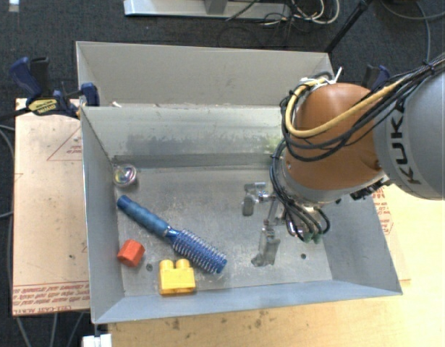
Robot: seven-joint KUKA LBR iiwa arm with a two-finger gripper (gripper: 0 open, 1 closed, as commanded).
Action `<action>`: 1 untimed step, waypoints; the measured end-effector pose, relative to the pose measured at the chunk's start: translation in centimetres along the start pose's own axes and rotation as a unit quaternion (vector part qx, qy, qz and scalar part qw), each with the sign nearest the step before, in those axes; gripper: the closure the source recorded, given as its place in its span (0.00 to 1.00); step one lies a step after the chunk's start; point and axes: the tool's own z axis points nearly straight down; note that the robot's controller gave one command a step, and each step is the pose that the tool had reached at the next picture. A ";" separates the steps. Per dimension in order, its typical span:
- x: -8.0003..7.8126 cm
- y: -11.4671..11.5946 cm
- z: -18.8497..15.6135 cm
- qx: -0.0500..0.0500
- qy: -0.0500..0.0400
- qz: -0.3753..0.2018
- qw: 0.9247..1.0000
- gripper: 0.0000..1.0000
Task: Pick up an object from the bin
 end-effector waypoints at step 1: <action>-1.4 5.0 16.1 0.000 0.003 0.041 0.999 0.00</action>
Offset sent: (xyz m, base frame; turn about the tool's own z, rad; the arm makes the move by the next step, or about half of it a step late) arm 0.0161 0.0480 -0.1571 0.0868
